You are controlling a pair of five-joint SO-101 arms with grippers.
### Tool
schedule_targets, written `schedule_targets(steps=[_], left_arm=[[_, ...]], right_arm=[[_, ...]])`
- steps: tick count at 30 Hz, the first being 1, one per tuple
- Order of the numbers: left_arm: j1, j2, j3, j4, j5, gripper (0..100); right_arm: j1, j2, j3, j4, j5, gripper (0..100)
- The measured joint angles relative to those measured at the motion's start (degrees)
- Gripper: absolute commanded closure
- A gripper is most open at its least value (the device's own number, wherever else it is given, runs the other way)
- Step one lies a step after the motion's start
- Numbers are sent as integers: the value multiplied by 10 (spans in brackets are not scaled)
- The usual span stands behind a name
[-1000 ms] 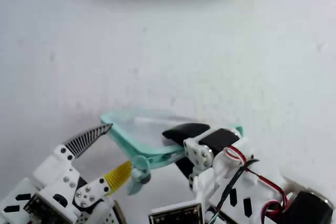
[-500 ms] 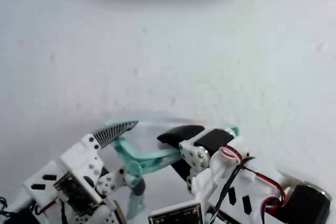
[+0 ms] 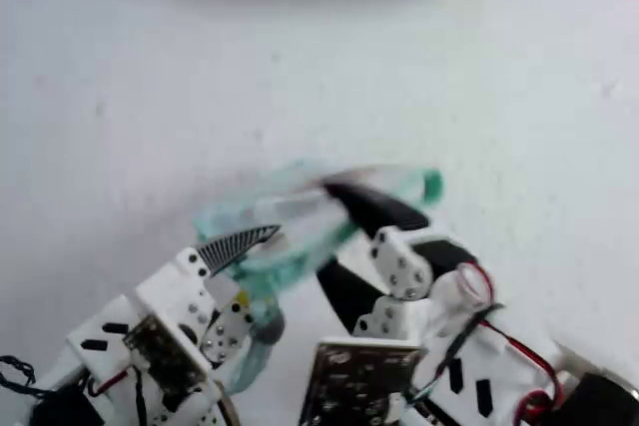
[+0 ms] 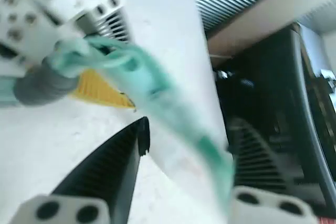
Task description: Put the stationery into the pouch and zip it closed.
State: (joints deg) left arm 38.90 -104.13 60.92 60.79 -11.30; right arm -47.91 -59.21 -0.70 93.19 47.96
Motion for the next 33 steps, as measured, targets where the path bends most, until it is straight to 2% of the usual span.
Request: schedule_targets(steps=[3, 7, 11, 14, 19, 21, 25, 33], left_arm=[[0, 0, 74, -84, 71, 978], [-26, 0, 176, -197, 126, 978], [-83, 1, 191, -240, 160, 978], [-127, 0, 204, -247, 164, 978], [-149, 0, 225, -247, 184, 978], [-148, 0, 225, -247, 183, 978], [-152, 0, 225, -247, 186, 978], [-152, 0, 225, -247, 185, 978]], right_arm=[[40, 0, 0, -50, -24, 744], [119, 1, -2, -153, -103, 743], [156, 1, -1, -170, -170, 745], [142, 1, 12, -134, -180, 771], [41, 5, 56, -79, -200, 807], [14, 19, 88, -98, -230, 786], [11, 50, 142, -149, -278, 766], [11, 90, 180, -233, -288, 769]])
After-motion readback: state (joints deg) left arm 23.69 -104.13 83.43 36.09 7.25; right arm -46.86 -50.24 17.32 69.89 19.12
